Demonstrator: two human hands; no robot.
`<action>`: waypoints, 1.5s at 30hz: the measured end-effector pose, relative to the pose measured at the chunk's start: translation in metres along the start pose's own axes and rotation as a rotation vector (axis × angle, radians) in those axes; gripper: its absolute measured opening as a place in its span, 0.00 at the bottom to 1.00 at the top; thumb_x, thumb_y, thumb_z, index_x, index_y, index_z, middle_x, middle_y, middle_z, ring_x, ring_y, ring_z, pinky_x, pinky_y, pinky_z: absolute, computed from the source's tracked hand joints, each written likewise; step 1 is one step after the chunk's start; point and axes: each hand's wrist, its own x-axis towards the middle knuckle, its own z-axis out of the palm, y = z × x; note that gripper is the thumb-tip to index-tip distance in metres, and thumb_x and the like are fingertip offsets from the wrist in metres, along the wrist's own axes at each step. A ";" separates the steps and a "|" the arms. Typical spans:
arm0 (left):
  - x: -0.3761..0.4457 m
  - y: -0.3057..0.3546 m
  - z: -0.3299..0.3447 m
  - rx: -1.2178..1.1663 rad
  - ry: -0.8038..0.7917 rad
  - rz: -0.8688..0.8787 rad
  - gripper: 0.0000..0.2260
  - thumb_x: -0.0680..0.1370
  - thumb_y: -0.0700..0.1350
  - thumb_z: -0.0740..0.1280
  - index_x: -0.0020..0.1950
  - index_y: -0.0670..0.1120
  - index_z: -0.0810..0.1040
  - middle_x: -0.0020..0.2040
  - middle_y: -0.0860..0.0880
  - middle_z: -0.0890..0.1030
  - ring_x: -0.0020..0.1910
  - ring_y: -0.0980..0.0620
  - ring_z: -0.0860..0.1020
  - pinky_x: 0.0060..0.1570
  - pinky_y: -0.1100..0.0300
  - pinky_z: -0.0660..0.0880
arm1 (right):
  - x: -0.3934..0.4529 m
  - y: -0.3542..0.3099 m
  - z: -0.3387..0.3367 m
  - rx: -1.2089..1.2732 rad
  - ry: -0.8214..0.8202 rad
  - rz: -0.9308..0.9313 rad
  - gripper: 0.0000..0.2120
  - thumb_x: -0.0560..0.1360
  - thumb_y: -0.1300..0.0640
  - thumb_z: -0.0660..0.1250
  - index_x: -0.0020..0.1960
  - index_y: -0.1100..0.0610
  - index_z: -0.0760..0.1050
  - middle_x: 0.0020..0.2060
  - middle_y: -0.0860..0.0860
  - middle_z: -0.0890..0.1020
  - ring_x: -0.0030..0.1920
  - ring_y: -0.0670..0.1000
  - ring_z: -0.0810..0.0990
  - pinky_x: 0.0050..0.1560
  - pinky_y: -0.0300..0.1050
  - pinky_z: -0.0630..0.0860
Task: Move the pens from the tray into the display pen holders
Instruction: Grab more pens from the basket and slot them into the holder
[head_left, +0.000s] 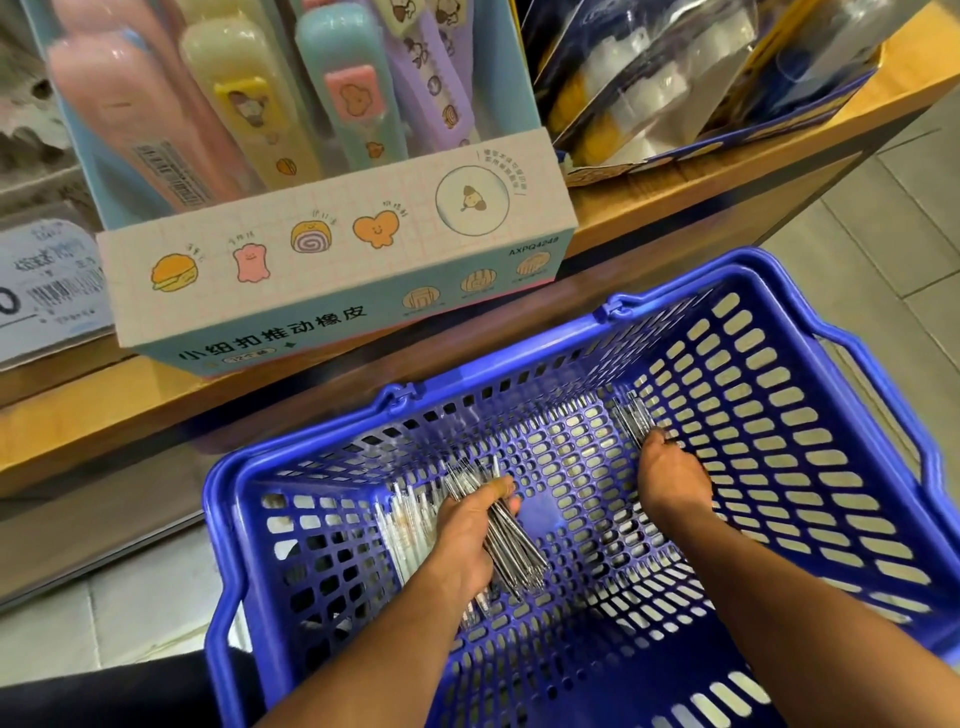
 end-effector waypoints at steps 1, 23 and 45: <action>-0.001 0.000 -0.001 0.006 0.001 -0.003 0.09 0.75 0.42 0.73 0.52 0.39 0.82 0.36 0.43 0.82 0.31 0.46 0.80 0.37 0.52 0.80 | 0.002 0.001 0.000 0.026 0.010 0.012 0.22 0.76 0.66 0.64 0.68 0.59 0.62 0.44 0.54 0.78 0.40 0.49 0.74 0.41 0.42 0.75; 0.000 -0.001 0.003 -0.005 -0.003 0.028 0.36 0.66 0.44 0.79 0.71 0.36 0.71 0.59 0.36 0.81 0.58 0.38 0.80 0.63 0.37 0.73 | -0.024 -0.037 -0.033 0.722 -0.623 -0.357 0.05 0.75 0.66 0.67 0.49 0.59 0.73 0.36 0.52 0.79 0.33 0.48 0.79 0.38 0.41 0.78; -0.001 0.004 0.003 0.057 -0.120 0.006 0.03 0.74 0.38 0.72 0.45 0.39 0.82 0.33 0.45 0.82 0.30 0.48 0.81 0.33 0.54 0.80 | 0.022 -0.017 -0.009 0.606 -0.075 -0.104 0.04 0.78 0.57 0.67 0.49 0.57 0.75 0.44 0.54 0.82 0.41 0.51 0.80 0.47 0.48 0.81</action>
